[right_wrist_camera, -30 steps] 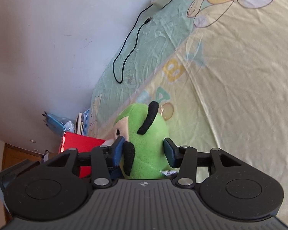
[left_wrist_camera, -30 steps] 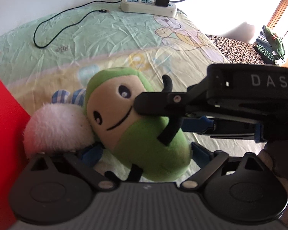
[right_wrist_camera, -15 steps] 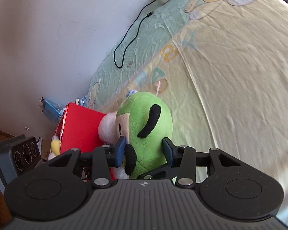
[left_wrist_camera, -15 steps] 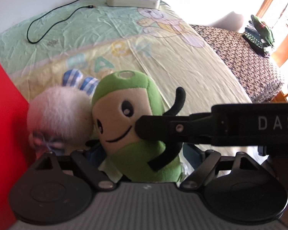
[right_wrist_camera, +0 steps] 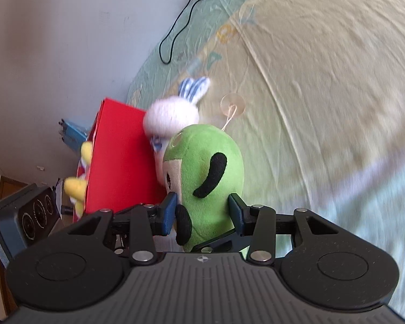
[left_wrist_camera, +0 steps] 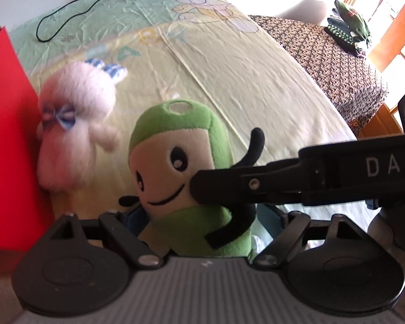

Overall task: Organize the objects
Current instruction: 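Lift the green plush with the right gripper toward the red box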

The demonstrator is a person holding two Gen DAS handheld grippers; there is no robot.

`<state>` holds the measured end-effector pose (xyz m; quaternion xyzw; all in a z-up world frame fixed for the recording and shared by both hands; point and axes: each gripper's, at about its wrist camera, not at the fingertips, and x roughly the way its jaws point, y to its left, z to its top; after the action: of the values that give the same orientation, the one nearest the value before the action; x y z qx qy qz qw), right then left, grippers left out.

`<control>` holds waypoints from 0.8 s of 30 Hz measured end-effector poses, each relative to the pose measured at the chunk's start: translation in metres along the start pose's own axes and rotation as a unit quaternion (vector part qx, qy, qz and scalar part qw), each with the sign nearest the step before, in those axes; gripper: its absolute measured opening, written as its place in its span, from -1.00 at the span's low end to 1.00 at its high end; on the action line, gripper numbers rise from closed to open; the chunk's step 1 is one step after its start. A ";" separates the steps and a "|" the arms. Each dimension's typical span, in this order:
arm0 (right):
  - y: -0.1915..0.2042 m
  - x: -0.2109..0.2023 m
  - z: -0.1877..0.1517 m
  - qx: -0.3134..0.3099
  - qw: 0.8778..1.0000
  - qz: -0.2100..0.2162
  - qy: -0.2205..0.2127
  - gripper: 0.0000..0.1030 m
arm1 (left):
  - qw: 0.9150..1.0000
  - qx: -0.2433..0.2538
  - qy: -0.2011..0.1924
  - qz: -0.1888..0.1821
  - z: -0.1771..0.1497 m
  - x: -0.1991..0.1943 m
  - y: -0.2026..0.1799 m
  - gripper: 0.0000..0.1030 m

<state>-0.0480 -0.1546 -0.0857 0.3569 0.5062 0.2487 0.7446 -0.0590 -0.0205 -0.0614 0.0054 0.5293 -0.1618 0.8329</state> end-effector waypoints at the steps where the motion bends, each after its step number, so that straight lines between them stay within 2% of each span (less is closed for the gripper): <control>1: 0.002 0.000 -0.002 -0.002 1.000 0.000 0.003 -0.13 | 1.000 -0.001 -0.001 0.002 -0.003 -0.002 0.000 0.61; 13: 0.033 0.002 -0.023 -0.072 0.996 0.024 0.042 -0.13 | 0.999 -0.010 -0.034 0.039 -0.032 -0.039 0.005 0.61; 24: 0.067 0.017 -0.044 -0.140 0.983 0.063 0.097 -0.13 | 0.994 -0.054 -0.056 0.071 -0.066 -0.081 0.023 0.61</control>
<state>-0.0837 -0.0884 -0.0534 0.2546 0.5128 0.3966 0.7176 -0.1423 0.0352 -0.0224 -0.0113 0.4876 -0.0734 0.8699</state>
